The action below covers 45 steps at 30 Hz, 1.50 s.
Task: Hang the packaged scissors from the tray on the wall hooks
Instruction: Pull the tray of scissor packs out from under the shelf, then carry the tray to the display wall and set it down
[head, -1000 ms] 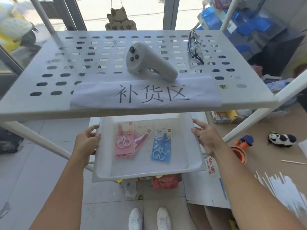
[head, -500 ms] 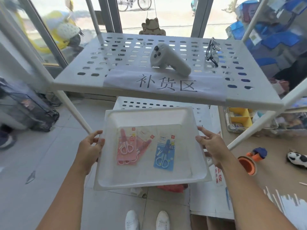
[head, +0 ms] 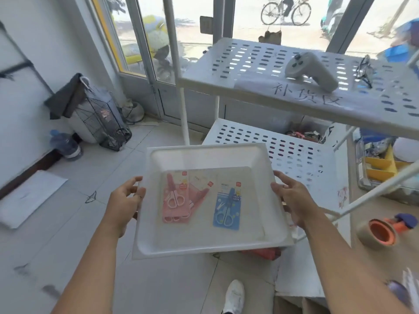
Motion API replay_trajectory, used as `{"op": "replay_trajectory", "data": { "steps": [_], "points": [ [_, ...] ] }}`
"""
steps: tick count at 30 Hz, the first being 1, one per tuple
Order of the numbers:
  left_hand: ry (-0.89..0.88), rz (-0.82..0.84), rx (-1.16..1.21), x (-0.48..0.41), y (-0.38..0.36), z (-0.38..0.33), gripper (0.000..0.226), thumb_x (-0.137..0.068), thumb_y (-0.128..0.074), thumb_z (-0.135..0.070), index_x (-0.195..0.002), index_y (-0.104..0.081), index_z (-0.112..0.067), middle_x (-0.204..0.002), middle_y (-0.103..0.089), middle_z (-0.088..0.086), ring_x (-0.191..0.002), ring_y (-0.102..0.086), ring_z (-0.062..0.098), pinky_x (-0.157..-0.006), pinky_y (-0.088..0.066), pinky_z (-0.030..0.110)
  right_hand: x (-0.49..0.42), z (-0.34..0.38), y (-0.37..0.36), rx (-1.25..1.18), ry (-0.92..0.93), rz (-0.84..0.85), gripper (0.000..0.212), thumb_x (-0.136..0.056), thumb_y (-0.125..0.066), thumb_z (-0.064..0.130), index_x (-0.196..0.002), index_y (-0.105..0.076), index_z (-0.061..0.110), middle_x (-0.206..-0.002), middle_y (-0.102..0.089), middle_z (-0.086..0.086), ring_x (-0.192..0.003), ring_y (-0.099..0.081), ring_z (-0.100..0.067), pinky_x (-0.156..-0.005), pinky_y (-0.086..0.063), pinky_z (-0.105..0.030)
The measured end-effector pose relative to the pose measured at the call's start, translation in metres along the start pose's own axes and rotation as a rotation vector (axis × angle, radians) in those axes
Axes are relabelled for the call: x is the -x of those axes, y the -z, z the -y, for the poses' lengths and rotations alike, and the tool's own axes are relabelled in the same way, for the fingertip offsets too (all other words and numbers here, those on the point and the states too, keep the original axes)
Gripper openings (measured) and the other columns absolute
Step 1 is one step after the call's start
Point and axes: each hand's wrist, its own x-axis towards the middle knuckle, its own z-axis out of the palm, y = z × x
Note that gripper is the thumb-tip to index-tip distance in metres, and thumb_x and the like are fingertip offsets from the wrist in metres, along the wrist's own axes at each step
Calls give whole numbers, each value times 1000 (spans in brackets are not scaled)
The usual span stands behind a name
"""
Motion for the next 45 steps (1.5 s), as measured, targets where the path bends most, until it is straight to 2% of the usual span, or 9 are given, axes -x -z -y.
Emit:
{"op": "replay_trajectory", "data": {
  "steps": [7,11,19,24,28,32,36,41,45],
  "points": [
    [91,-231,130,73,134,61,32,-102,-53,-11,-132,-59,-22,-101,-64,4,-80,-60,23,-67,-48,36,55,-9,-122,119,24,186,39,-100,-60,14,-134,-61,34,-105,-73,-3,-87,-70,-20,-73,-59,-40],
    [124,-398,155,125,202,93,35,-102,-52,-8,-135,-56,-18,-96,-63,1,-78,-59,19,-64,-47,31,76,-14,-196,186,24,323,43,-98,-63,17,-138,-60,33,-118,-71,-14,-97,-69,-31,-92,-54,-58],
    [187,-725,208,204,310,141,37,-101,-52,-7,-136,-55,-19,-97,-60,-1,-78,-57,14,-66,-45,27,104,-10,-346,305,62,623,48,-98,-62,11,-143,-55,27,-117,-72,-12,-111,-67,-33,-99,-50,-59],
    [236,-932,258,233,359,161,37,-100,-54,-6,-135,-57,-17,-117,-62,9,-94,-59,20,-78,-45,31,107,-6,-437,365,62,821,51,-97,-64,11,-145,-54,23,-120,-70,-19,-112,-67,-36,-98,-51,-58],
    [291,-1062,293,251,391,171,34,-98,-57,-8,-127,-62,-26,-122,-66,11,-114,-62,32,-98,-48,47,107,2,-512,411,73,1013,51,-98,-63,11,-146,-52,22,-122,-69,-20,-100,-69,-32,-80,-60,-45],
    [342,-1207,299,272,416,172,35,-97,-58,-7,-125,-64,-27,-115,-69,13,-106,-66,34,-90,-52,46,114,13,-586,477,75,1193,52,-98,-62,11,-147,-51,24,-123,-69,-19,-92,-68,-27,-71,-59,-37],
    [397,-1337,328,297,435,179,38,-98,-57,-4,-132,-62,-20,-107,-68,11,-88,-63,24,-71,-48,31,133,17,-649,557,86,1353,54,-98,-61,7,-149,-49,23,-122,-67,-22,-93,-67,-28,-76,-59,-41],
    [449,-1472,388,324,456,195,36,-98,-55,0,-130,-62,-16,-94,-64,5,-79,-60,19,-64,-46,28,174,7,-719,614,89,1469,53,-98,-61,6,-148,-50,20,-126,-67,-23,-95,-66,-30,-91,-56,-51],
    [468,-1557,429,350,483,218,37,-98,-56,-1,-132,-61,-16,-95,-64,4,-73,-60,14,-59,-43,27,217,-12,-773,644,82,1533,53,-97,-62,5,-148,-50,19,-128,-66,-24,-93,-65,-28,-82,-58,-43]
  ]
}}
